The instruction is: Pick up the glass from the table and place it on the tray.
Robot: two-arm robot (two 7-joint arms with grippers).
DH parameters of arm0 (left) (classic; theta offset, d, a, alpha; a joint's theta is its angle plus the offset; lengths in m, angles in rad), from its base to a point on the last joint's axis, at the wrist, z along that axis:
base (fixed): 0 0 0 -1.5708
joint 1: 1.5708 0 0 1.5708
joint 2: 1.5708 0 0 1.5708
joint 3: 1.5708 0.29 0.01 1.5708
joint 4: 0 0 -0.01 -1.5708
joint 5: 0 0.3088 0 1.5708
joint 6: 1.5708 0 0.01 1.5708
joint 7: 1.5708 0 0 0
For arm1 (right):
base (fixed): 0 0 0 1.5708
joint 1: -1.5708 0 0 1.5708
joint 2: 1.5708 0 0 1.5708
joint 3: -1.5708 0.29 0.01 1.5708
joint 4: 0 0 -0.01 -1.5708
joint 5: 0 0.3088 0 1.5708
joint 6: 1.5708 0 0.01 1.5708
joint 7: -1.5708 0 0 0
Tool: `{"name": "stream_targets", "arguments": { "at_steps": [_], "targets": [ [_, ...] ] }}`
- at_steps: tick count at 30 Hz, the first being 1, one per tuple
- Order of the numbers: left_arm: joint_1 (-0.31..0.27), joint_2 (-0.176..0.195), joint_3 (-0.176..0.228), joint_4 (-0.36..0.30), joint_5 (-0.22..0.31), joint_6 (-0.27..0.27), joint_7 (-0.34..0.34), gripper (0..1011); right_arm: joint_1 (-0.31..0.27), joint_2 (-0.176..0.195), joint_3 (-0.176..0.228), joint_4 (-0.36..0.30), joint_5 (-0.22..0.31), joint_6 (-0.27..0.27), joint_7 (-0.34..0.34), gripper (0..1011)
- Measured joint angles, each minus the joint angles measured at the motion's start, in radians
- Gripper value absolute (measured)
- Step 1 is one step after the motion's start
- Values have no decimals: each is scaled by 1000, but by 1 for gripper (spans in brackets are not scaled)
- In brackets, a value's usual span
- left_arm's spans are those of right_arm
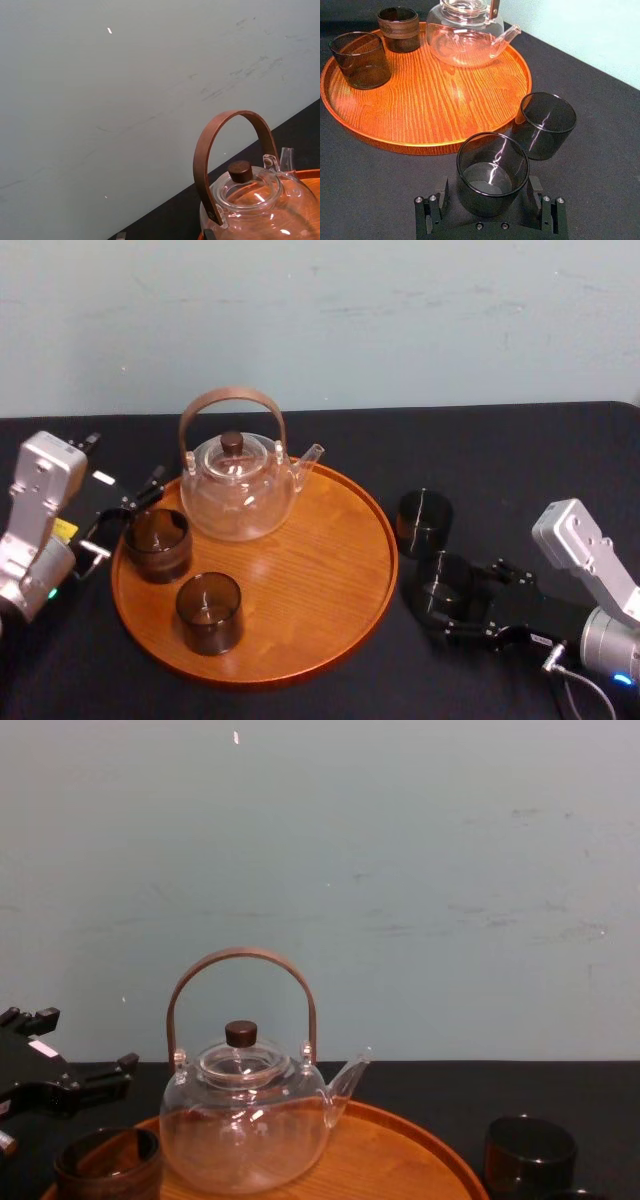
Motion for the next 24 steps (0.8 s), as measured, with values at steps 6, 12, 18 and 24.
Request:
{"name": "stream_targets", "arguments": {
  "at_steps": [6, 12, 18, 24],
  "targets": [
    [0, 0, 0, 0, 0, 0, 0, 1001, 14, -11, -7, 18, -7, 8, 0, 1002],
    [0, 0, 0, 0, 0, 0, 0, 1001, 35, -22, -17, 36, -14, 17, 5, 1002],
    [0, 0, 0, 0, 0, 0, 0, 1001, 58, -33, -28, 54, -18, 21, 13, 1002],
    [0, 0, 0, 0, 0, 0, 0, 1001, 78, -39, -38, 65, -21, 23, 22, 1002]
  ]
}}
